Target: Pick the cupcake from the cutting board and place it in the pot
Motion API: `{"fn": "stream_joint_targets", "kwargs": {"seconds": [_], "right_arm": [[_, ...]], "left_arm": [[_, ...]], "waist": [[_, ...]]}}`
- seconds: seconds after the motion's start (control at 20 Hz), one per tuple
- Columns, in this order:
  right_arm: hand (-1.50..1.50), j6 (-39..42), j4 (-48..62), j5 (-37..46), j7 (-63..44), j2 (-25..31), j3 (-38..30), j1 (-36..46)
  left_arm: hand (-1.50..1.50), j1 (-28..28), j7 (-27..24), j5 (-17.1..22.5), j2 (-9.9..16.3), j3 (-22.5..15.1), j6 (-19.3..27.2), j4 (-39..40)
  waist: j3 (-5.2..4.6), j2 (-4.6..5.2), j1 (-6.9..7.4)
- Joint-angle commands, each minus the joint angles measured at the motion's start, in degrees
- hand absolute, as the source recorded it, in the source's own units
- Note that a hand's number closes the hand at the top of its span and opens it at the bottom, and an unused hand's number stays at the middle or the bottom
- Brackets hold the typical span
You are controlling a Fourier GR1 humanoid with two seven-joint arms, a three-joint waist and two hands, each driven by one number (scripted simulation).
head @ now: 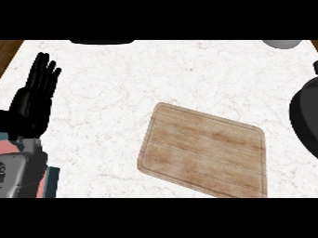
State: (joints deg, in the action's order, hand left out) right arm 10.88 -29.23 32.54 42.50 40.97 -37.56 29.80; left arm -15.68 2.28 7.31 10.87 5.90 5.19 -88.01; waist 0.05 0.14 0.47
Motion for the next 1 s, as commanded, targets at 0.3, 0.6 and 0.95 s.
{"fn": "stream_joint_targets", "kwargs": {"seconds": [0.3, 0.6, 0.95], "right_arm": [[-1.50, 10.6, 9.5, -12.9, -3.8, 7.5, -10.8, 2.8], [-1.50, 14.8, 15.4, -15.8, 2.3, 14.3, -14.0, -1.7], [-1.50, 18.5, 17.4, -19.6, 3.2, 18.5, -17.3, -5.3]], "left_arm": [[0.00, -0.8, 0.4, -0.1, 0.0, 0.7, 0.3, 0.3], [0.00, 0.4, -1.9, 1.3, 1.0, 1.7, -2.3, 1.3], [0.00, -0.5, 0.6, 0.4, 0.2, 0.2, -1.1, -1.3]], "waist": [[0.04, 0.10, -0.02], [0.25, 0.56, 0.75], [0.50, 0.56, 0.91]]}}
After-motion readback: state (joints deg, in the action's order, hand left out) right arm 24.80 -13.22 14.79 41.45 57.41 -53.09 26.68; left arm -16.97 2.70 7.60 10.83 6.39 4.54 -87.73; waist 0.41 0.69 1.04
